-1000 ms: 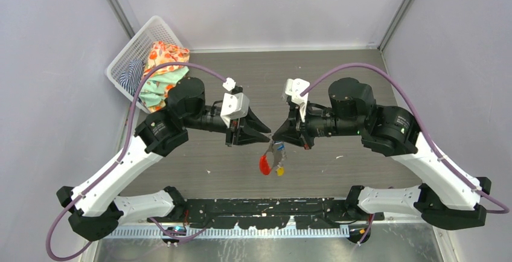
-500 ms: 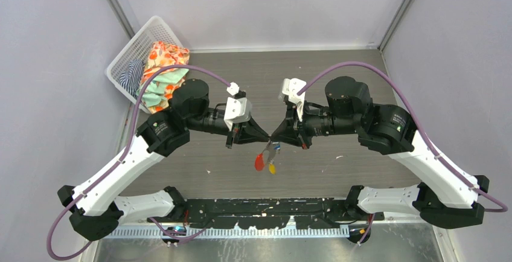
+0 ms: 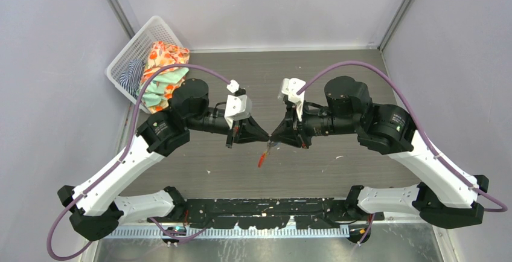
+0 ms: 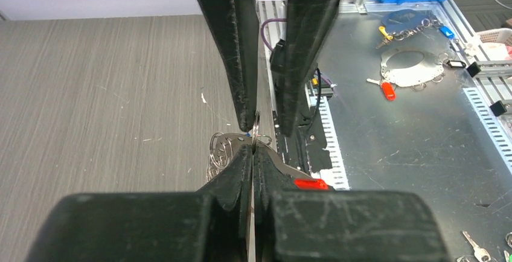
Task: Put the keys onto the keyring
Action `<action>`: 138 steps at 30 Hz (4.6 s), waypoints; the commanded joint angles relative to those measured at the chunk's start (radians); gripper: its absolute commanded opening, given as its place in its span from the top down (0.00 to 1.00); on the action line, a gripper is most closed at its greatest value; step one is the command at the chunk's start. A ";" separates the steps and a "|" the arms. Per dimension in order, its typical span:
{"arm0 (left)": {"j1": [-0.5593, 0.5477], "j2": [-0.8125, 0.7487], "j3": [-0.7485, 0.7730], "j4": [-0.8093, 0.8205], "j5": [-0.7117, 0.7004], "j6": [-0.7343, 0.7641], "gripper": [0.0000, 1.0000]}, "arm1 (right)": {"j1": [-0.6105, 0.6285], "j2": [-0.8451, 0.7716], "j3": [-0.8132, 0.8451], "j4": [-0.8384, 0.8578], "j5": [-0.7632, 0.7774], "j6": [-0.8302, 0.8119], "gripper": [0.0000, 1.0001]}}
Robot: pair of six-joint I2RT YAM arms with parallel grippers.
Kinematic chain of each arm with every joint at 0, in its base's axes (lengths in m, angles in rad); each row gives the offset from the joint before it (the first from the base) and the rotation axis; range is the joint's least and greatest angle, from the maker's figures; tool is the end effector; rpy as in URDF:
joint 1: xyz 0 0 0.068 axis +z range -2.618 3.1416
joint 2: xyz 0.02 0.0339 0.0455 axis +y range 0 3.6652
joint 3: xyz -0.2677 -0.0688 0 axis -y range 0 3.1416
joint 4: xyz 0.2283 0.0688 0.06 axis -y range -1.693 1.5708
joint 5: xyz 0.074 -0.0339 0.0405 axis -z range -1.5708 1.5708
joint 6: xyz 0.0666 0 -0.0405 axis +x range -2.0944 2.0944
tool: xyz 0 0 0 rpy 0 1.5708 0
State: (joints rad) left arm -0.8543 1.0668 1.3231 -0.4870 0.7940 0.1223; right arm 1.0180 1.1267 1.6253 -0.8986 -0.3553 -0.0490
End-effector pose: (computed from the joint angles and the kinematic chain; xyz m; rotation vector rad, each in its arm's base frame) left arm 0.1046 -0.1925 0.4362 1.3775 1.3139 -1.2195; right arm 0.0866 0.1845 0.4640 -1.2607 1.6516 0.9648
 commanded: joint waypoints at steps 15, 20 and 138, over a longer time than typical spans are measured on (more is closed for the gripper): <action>0.054 -0.025 -0.021 0.213 -0.039 -0.241 1.00 | 0.001 -0.312 -0.412 0.435 0.229 0.179 0.47; 0.054 -0.027 -0.022 0.214 -0.006 -0.240 1.00 | 0.002 -0.310 -0.449 0.511 0.257 0.185 0.53; 0.755 0.475 0.495 -0.851 -0.435 0.070 0.00 | -0.197 0.891 -0.042 0.429 1.143 -0.861 0.99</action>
State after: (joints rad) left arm -0.1005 1.5986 1.8164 -1.3792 0.3256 0.2138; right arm 0.8104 2.0499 1.5864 -0.6281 0.7464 -0.7696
